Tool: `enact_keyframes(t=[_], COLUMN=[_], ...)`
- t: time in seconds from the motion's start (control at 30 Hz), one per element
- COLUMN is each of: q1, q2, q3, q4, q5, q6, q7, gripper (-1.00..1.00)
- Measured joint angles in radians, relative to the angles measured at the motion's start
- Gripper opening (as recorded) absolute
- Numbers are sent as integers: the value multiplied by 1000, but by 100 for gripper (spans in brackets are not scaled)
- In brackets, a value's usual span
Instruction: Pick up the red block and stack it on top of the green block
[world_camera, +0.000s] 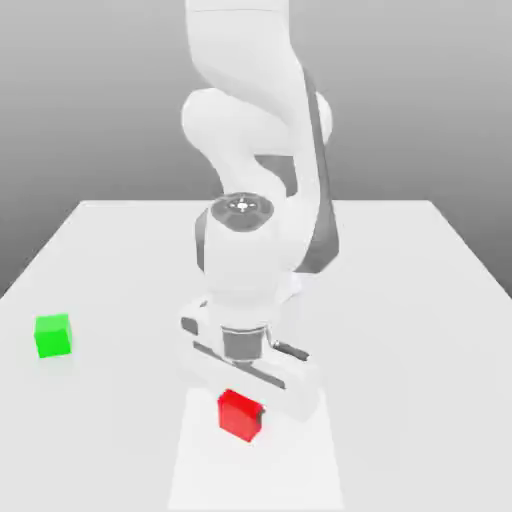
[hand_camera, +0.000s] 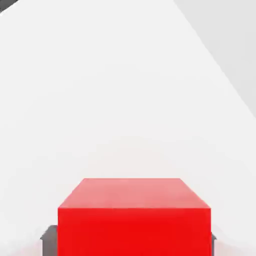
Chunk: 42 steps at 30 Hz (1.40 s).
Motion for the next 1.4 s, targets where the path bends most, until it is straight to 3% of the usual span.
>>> enact_keyframes(t=[0.6, 1.27, 1.4], q1=[-48, -613, -647], q2=[-249, -347, -270], q3=[88, -311, -352], q4=[-36, 0, 7], q5=[154, 84, 125], q6=[-211, -345, -277], q7=[-112, -209, -251], gripper=[-100, -100, -100])
